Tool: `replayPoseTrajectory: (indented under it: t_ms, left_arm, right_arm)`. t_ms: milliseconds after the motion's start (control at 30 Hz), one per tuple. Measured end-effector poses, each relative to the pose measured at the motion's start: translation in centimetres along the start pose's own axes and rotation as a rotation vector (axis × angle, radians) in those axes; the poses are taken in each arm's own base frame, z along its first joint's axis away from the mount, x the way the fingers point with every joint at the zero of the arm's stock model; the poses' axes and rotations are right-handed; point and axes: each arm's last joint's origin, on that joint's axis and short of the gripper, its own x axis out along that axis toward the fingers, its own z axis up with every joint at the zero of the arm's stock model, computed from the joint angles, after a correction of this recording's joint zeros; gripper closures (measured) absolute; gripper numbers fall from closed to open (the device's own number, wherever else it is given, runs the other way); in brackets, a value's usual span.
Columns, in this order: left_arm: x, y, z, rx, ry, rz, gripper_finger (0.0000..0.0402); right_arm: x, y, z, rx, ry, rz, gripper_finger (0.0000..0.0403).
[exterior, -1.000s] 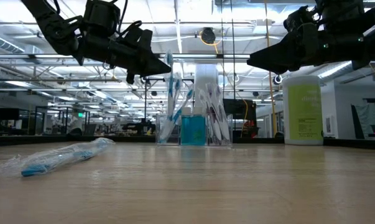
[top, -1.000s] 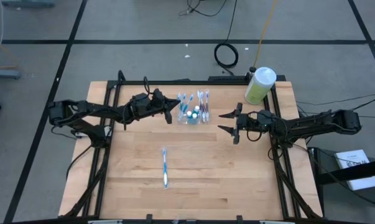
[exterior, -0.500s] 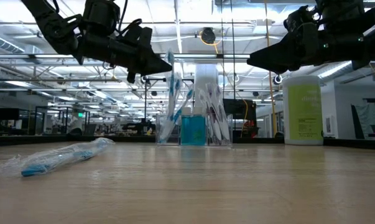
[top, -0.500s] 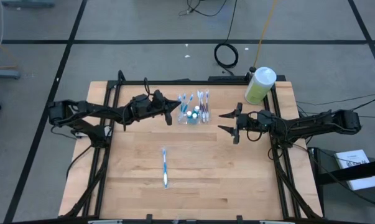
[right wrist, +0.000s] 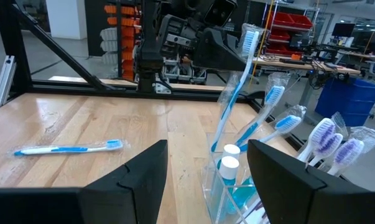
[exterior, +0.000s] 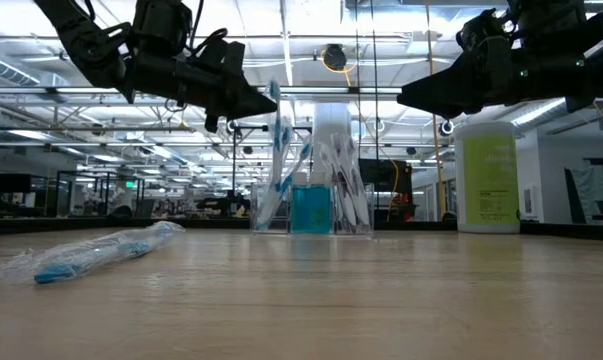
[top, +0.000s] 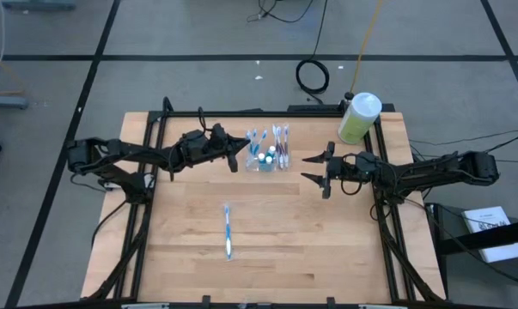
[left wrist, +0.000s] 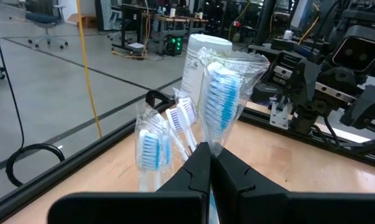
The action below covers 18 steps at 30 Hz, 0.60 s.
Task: Pick & Place toothbrushing station
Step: Put the blue toothbrush into the transparent organizer
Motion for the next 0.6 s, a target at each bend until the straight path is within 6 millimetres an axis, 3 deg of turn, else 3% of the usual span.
replayPoseTrajectory:
  t_ms: [300,600]
  left_arm:
    - [1.5,0.4,-2.0,-0.031,-0.021,0.011,0.0399]
    - [1.7,0.6,-2.3,-0.05,-0.01,0.015,0.0398]
  right_arm:
    - [0.0,0.0,0.1,0.0,-0.007,-0.001,0.019]
    - [0.0,0.0,0.0,0.0,0.0,0.0,0.019]
